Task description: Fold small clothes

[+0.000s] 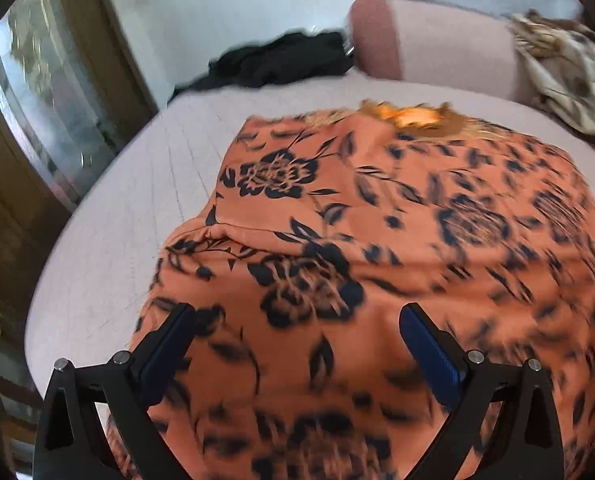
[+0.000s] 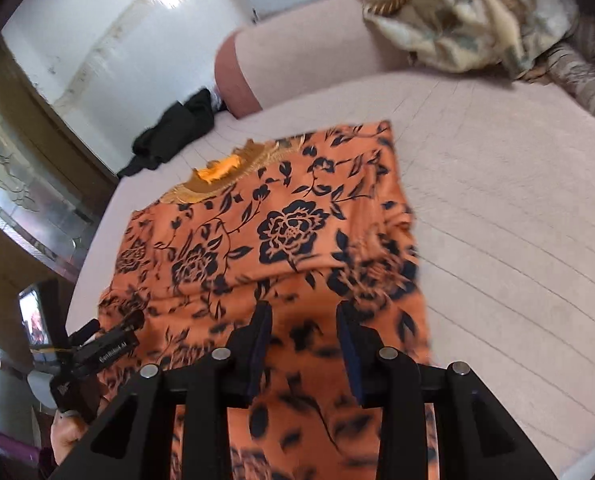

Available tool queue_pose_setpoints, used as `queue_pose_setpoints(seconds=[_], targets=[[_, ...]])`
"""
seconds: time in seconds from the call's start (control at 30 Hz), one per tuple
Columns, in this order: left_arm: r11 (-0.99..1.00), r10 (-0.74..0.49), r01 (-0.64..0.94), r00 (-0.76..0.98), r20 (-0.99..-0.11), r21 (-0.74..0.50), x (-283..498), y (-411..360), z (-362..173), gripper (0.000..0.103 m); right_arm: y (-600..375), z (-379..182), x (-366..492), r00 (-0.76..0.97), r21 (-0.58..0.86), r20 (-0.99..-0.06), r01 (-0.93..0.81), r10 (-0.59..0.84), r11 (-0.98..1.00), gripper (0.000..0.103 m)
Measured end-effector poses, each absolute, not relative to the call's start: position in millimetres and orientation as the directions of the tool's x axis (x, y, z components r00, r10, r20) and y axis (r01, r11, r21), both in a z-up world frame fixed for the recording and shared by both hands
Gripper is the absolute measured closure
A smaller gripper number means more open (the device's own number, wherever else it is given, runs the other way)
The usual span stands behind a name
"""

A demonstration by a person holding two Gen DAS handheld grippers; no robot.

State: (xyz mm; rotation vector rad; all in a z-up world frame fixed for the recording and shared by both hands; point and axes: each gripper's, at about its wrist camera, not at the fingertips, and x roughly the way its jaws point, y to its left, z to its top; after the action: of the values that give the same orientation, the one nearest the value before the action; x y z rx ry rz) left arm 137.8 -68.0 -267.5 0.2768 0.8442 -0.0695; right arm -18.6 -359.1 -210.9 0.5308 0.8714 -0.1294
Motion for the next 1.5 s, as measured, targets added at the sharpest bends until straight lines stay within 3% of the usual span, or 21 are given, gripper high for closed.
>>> queue_pose_setpoints(seconds=[0.13,0.43,0.53,0.67,1.0,1.3,1.5], targets=[[0.935,0.011,0.237,0.723,-0.691,0.264,78,-78,-252,0.002,-362,-208,-64,0.673,0.421,-0.73,0.31,0.116,0.852,0.066],[0.892,-0.068,0.349,0.732,-0.678,0.288,-8,-84,-219,0.002,-328,-207,-104,0.678,0.425,-0.714,0.221,0.175,0.878,0.064],[0.89,-0.044,0.317,0.774,-0.631,0.326,-22,-81,-200,0.002,-327,-200,-117,0.714,0.439,-0.678,0.203,0.174,0.875,0.038],[0.908,-0.028,0.273,0.797,-0.604,0.318,-30,-68,-176,0.002,-335,-188,-135,0.782,0.443,-0.607,0.189,0.138,0.876,0.038],[0.915,0.073,0.173,0.819,-0.57,0.365,-42,-43,-164,0.002,-357,-208,-143,0.736,0.404,-0.666,0.216,0.123,0.889,0.038],[0.915,0.202,0.043,0.812,-0.548,0.401,-44,-18,-155,0.002,-373,-207,-142,0.765,0.482,-0.626,0.228,0.15,0.846,0.038],[0.927,0.196,0.025,0.818,-0.541,0.375,-46,-12,-148,0.002,-351,-202,-126,0.769,0.478,-0.612,0.172,0.186,0.861,0.038]])
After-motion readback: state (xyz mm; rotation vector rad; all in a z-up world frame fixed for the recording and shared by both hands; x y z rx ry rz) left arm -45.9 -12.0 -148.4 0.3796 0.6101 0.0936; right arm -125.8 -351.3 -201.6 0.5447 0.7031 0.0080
